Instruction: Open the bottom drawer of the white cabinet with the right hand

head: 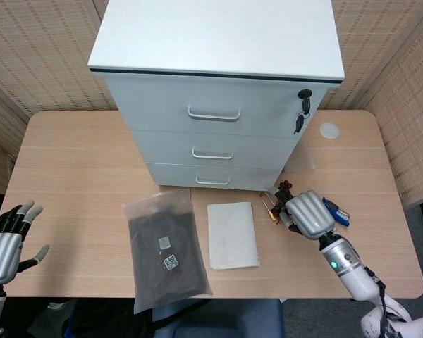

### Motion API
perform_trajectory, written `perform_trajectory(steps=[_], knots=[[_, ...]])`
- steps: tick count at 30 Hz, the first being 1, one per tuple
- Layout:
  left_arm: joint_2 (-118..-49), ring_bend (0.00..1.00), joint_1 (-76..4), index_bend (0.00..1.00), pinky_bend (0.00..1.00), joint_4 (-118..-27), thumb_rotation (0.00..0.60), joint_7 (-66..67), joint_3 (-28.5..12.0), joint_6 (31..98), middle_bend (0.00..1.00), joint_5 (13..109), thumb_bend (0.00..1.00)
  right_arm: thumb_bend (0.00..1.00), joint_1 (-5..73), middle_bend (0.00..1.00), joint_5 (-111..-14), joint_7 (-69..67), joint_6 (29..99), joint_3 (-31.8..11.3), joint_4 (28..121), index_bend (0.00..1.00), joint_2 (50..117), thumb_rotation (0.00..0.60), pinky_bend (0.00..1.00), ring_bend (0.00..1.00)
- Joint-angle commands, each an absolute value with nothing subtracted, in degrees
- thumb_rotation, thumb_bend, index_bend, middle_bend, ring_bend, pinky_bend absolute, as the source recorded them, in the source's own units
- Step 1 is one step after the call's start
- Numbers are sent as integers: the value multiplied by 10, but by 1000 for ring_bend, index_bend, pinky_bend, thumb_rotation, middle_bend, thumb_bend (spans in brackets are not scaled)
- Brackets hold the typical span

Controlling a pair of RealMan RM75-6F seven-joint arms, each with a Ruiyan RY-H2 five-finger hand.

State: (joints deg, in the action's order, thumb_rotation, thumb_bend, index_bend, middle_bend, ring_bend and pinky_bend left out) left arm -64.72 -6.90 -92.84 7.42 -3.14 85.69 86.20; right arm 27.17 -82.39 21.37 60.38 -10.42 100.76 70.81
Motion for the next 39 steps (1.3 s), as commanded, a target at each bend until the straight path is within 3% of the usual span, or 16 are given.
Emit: perform_trajectory(steps=[1, 16, 39], knots=[[-647, 98, -69, 145, 144, -928, 600, 74, -31, 857, 105, 862, 223, 454, 298, 859, -799, 234, 580, -116, 990, 133, 735, 600, 986, 902], [-645, 98, -68, 144, 144, -927, 600, 72, -30, 855, 105, 861, 223, 456, 394, 862, -718, 288, 518, -132, 919, 133, 821, 600, 990, 906], [-645, 98, -69, 144, 145, -924, 600, 72, -30, 850, 105, 857, 223, 455, 458, 861, -650, 312, 495, -120, 868, 133, 859, 600, 990, 906]])
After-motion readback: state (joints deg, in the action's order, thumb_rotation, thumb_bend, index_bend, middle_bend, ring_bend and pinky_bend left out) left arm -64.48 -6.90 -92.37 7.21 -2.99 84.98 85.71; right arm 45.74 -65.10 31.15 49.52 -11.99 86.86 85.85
